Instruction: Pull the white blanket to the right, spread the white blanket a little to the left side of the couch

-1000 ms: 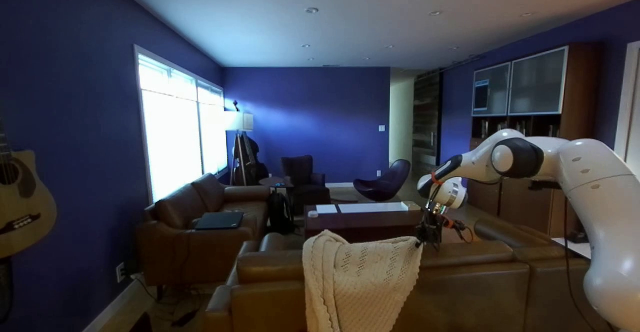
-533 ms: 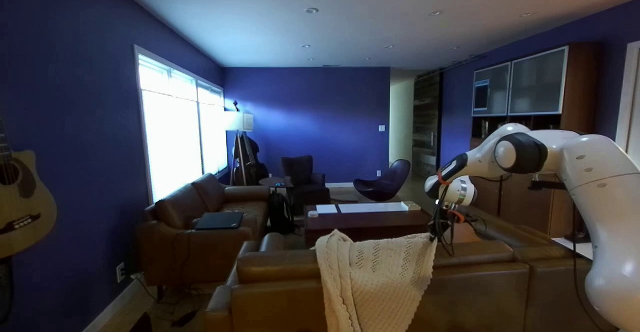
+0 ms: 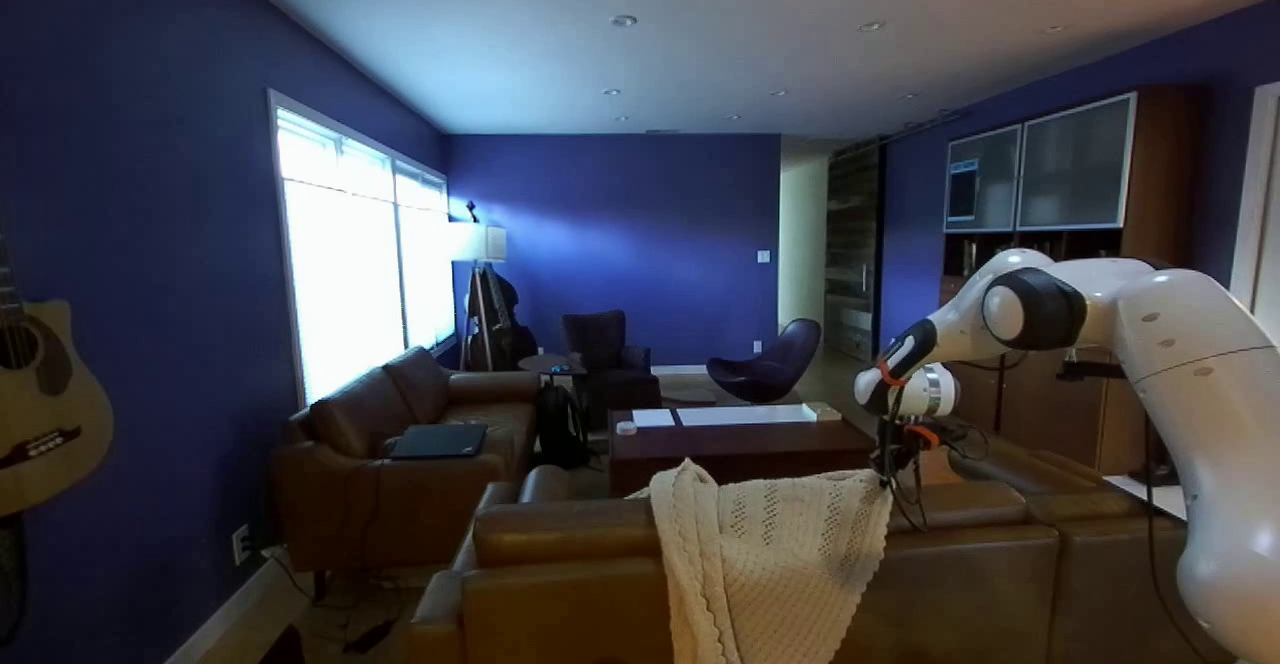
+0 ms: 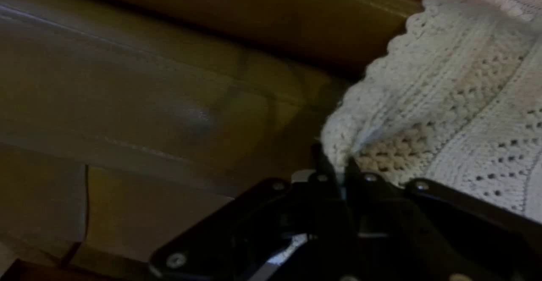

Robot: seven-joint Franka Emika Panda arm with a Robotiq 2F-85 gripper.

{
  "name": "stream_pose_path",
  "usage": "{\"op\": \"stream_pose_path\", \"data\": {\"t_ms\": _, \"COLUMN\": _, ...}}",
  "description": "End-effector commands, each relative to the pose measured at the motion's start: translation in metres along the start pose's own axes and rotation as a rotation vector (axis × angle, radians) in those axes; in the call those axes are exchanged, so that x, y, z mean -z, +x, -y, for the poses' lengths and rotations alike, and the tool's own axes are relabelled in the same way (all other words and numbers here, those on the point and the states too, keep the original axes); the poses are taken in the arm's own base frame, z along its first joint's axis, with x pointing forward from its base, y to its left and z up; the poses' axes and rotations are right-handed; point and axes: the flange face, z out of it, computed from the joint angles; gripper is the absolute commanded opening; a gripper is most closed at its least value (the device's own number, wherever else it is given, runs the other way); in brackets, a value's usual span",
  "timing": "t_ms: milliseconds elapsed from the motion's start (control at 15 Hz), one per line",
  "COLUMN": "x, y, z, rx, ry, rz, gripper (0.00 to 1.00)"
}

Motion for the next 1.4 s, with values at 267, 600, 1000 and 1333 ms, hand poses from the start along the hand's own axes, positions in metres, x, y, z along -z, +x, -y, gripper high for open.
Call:
{"op": "stream_pose_path", "data": {"t_ms": 267, "x": 0.003, "y": -0.007, "z": -0.020, "rx": -0.025, "ry": -0.142, "rz": 0.023, "gripper": 0.02}}
{"op": "stream_pose_path", "data": {"t_ms": 600, "x": -0.005, "y": -0.009, "z": -0.033, "rx": -0.054, "ry": -0.189, "rz": 0.030, "gripper": 0.02}}
{"op": "stream_pose_path", "data": {"t_ms": 1000, "x": -0.008, "y": -0.008, "z": -0.024, "rx": -0.052, "ry": -0.173, "rz": 0.030, "gripper": 0.40}}
{"op": "stream_pose_path", "data": {"t_ms": 1333, "x": 0.019, "y": -0.010, "z": 0.019, "rx": 0.002, "ry": -0.078, "rz": -0.027, "gripper": 0.74}}
